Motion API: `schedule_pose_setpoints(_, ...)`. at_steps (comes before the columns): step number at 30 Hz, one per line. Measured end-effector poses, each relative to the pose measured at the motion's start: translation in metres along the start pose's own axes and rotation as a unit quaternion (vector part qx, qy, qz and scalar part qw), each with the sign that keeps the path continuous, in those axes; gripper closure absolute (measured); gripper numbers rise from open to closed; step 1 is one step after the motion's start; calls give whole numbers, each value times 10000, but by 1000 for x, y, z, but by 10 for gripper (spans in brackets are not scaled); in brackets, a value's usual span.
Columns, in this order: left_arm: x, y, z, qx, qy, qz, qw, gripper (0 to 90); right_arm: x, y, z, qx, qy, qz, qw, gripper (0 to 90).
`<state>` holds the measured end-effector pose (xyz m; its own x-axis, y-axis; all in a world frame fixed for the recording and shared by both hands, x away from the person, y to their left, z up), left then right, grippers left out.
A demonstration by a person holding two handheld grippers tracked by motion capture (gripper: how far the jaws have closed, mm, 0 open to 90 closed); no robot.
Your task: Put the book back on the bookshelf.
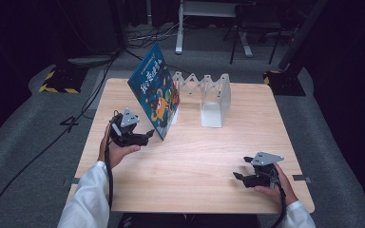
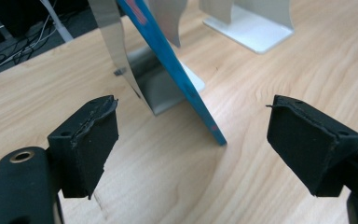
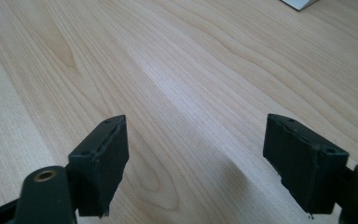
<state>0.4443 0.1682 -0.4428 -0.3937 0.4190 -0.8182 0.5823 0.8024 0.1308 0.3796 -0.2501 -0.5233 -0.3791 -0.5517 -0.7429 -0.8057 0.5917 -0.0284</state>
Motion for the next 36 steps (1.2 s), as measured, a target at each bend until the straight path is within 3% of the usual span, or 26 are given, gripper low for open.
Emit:
schedule_pose_setpoints(7,14,-17,-8,105,240,486,9985,166,-1,-2,-5,151,22,22,9999,230)
schedule_pose_setpoints(11,23,-26,-13,3,351,826,9960,168,1,-3,-8,325,77,18,9994,235)
schedule_pose_setpoints(17,37,-35,-19,-36,534,1067,9929,169,10,-5,-16,490,174,17,9986,235)
schedule_pose_setpoints(24,61,-42,-26,40,812,1141,9901,169,20,-8,-26,597,191,139,9979,235)
schedule_pose_setpoints(29,82,-41,-30,55,1013,1086,9889,169,29,-11,-35,675,218,244,9972,235)
schedule_pose_setpoints(32,92,-40,-35,-232,1031,1337,9854,170,35,-14,-39,756,282,293,9963,234)
schedule_pose_setpoints(36,101,-38,-40,-144,1142,1234,9857,167,42,-18,-45,851,246,482,9949,223)
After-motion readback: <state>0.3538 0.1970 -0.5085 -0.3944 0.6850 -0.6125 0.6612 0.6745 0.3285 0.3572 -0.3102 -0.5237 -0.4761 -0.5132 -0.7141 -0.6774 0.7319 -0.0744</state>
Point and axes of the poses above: each handheld gripper's, and its own axes: z roughly forward along the jaws, x roughly out of its underside, y roughly to its left, the point moved 5 cm from there along z, roughly forward along the jaws, and after that the axes turned 4 degrees about -x, right-handed, at the moved point
